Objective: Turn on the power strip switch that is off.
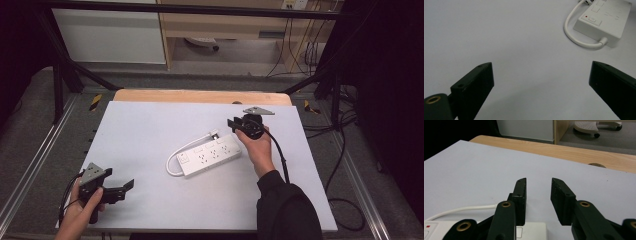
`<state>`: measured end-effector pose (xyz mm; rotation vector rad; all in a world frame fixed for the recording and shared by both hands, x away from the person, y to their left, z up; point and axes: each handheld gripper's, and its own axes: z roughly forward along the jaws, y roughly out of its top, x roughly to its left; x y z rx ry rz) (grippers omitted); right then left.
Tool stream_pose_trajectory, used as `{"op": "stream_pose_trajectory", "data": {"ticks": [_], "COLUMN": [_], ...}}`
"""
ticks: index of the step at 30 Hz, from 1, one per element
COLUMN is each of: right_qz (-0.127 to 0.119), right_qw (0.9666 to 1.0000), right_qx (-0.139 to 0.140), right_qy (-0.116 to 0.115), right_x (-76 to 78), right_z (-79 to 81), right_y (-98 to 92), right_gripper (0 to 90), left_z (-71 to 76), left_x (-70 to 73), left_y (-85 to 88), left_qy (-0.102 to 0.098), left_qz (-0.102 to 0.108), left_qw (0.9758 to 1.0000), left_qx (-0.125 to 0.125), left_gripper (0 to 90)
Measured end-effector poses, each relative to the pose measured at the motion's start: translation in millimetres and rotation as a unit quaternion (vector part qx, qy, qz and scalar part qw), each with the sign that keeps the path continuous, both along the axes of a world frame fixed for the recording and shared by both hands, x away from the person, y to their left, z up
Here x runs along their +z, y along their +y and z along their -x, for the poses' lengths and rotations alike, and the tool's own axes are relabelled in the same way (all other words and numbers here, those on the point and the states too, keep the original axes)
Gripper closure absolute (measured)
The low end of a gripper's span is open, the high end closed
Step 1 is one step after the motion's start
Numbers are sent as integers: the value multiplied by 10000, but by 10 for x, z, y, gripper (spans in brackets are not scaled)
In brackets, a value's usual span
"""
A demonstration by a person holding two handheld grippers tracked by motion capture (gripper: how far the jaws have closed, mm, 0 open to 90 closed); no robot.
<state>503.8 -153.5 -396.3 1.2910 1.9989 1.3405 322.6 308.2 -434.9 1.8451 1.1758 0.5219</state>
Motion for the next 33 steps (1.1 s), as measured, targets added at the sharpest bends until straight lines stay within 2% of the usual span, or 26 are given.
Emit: {"op": "stream_pose_trajectory", "data": {"ticks": [15,33], "right_qz": [188,149], "right_qw": [9997,9989], "right_qx": [126,234], "right_qy": [105,389], "right_x": [-163,-351], "right_z": [45,74], "right_y": [108,152], "right_gripper": [740,831], "left_z": [1,-2], "left_x": [-3,-6], "left_y": [-3,10], "left_qy": [11,20], "left_qz": [-5,-28], "left_qw": [10000,10000], "left_qx": [-16,8], "left_gripper": [57,57]}}
